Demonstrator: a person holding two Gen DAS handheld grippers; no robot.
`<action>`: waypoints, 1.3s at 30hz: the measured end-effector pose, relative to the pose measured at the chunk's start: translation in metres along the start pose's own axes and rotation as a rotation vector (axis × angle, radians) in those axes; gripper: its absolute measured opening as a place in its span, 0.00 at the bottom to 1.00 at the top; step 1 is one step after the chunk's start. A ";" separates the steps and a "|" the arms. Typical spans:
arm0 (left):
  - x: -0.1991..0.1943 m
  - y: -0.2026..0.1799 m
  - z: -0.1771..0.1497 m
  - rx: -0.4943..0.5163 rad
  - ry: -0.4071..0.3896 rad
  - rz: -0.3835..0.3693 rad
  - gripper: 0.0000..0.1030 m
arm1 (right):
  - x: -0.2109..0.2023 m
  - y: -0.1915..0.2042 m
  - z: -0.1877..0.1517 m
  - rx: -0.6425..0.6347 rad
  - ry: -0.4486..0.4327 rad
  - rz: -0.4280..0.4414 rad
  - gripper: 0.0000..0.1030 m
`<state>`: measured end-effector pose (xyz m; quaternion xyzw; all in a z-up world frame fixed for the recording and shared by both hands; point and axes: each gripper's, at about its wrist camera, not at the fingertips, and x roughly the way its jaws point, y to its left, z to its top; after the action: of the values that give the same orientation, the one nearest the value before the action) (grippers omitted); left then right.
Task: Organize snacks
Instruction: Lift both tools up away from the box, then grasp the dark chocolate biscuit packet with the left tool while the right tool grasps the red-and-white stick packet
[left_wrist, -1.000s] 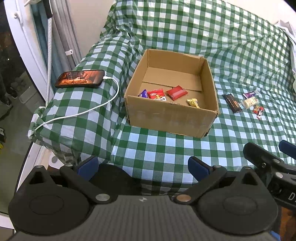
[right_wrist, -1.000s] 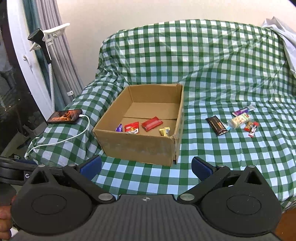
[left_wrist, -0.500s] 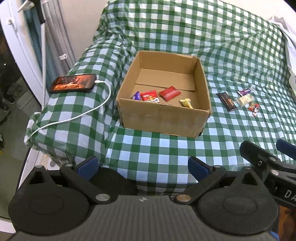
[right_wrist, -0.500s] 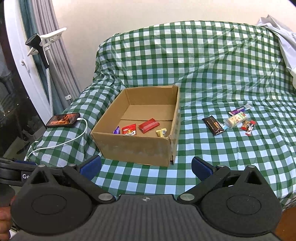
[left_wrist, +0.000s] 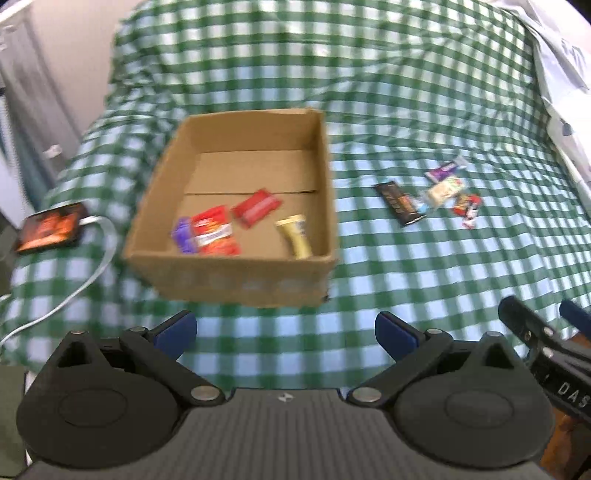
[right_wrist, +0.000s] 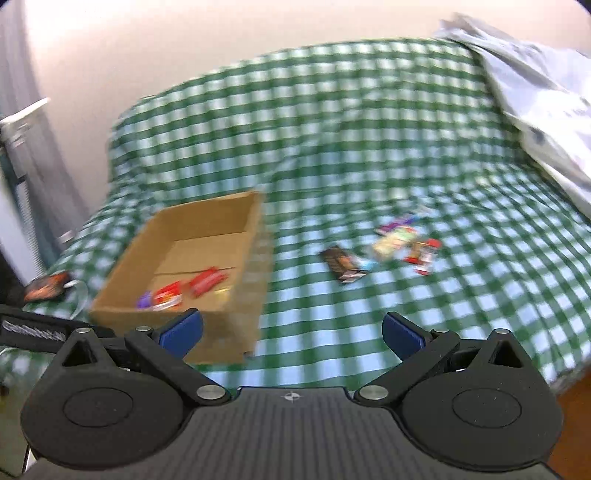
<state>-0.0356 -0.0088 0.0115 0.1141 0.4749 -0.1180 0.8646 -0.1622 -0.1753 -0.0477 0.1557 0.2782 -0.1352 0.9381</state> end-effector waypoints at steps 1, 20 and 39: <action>0.009 -0.012 0.009 0.004 0.004 -0.013 1.00 | 0.005 -0.011 0.001 0.013 -0.001 -0.020 0.99; 0.279 -0.141 0.131 -0.094 0.193 -0.080 1.00 | 0.242 -0.165 0.042 0.040 0.085 -0.240 0.99; 0.368 -0.147 0.145 -0.134 0.225 -0.071 0.99 | 0.366 -0.188 0.023 -0.105 0.045 -0.275 0.99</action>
<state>0.2250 -0.2280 -0.2375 0.0518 0.5793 -0.1028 0.8070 0.0806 -0.4163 -0.2767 0.0697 0.3245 -0.2440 0.9112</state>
